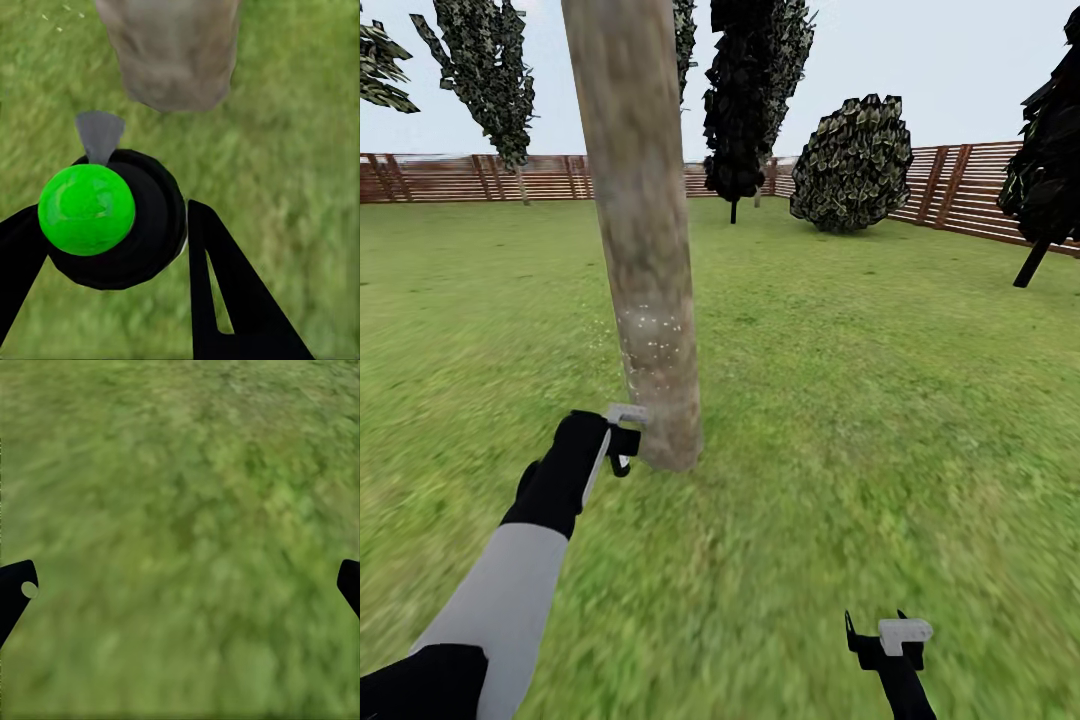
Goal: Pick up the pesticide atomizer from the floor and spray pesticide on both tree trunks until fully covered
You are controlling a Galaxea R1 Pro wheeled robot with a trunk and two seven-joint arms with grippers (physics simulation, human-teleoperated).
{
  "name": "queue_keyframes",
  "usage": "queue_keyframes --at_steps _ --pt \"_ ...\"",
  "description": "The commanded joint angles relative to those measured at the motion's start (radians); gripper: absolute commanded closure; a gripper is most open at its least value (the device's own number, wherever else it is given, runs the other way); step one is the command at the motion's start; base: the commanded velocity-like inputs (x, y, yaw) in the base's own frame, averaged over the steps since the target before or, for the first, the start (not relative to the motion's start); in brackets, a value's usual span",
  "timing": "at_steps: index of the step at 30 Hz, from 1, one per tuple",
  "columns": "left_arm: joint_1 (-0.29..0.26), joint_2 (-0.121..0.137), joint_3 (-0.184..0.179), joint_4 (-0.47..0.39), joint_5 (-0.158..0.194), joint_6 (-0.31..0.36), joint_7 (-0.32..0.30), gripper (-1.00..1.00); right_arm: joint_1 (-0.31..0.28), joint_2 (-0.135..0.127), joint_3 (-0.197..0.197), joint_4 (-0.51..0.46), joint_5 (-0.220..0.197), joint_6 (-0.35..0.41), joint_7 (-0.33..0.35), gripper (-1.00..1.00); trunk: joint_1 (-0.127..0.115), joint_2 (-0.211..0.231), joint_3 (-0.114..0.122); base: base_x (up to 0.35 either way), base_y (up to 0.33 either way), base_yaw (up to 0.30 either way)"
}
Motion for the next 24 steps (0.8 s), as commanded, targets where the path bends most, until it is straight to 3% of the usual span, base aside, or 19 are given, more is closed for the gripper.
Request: queue_keyframes --at_steps 1,2,4,7,10,11,12,14,16,20,24 --pt "0.004 0.005 0.003 0.002 -0.001 -0.001 0.001 1.00 0.000 0.000 0.000 0.000 0.000 0.000 0.000 -1.00 0.000 0.000 0.000 0.000 0.000 0.000" --pt "0.010 0.009 0.004 0.006 -0.002 -0.008 0.005 1.00 0.000 0.000 0.000 0.000 0.000 0.000 0.000 -1.00 0.000 0.000 0.000 0.000 0.000 0.000" --pt "0.065 0.023 0.007 0.023 -0.008 -0.147 0.043 1.00 0.000 0.000 0.001 0.000 0.000 0.000 0.000 -1.00 0.000 0.000 0.000 0.000 0.000 0.000" --pt "0.096 0.020 0.013 0.078 0.007 -0.269 0.156 1.00 0.000 0.000 0.000 0.000 0.000 0.000 0.000 -1.00 0.000 0.000 0.000 0.000 0.000 0.000" --pt "0.104 0.025 0.097 0.188 0.088 -0.383 0.201 1.00 0.000 0.000 0.001 0.000 0.000 0.000 0.000 -1.00 0.000 0.000 0.000 0.000 0.000 0.000" --pt "0.110 0.026 0.119 0.244 0.099 -0.420 0.203 1.00 0.000 0.000 0.001 0.000 0.000 0.000 0.000 -1.00 0.000 0.000 0.000 0.000 0.000 0.000" --pt "0.113 0.027 0.128 0.285 0.102 -0.454 0.204 1.00 0.000 0.000 0.001 0.000 0.000 0.000 0.001 -1.00 0.000 0.000 0.000 0.000 0.000 0.000" --pt "0.121 0.029 0.140 0.392 0.105 -0.585 0.216 1.00 0.000 0.001 0.001 0.000 0.000 0.000 0.002 -1.00 0.000 0.000 0.000 0.000 0.000 0.000" --pt "0.135 0.033 0.144 0.447 0.107 -0.656 0.241 1.00 0.000 0.001 0.003 0.000 0.001 0.000 0.004 -1.00 0.000 0.000 0.000 0.021 -0.012 0.000" --pt "0.146 0.052 0.145 0.469 0.115 -0.690 0.256 1.00 0.000 0.002 0.004 -0.001 0.001 0.000 0.005 -1.00 0.000 0.000 0.000 0.131 -0.190 0.000" --pt "0.146 0.051 0.143 0.472 0.118 -0.693 0.252 1.00 0.000 0.002 0.004 0.000 0.002 0.000 0.005 -1.00 0.000 0.000 0.000 0.199 -0.218 0.000"
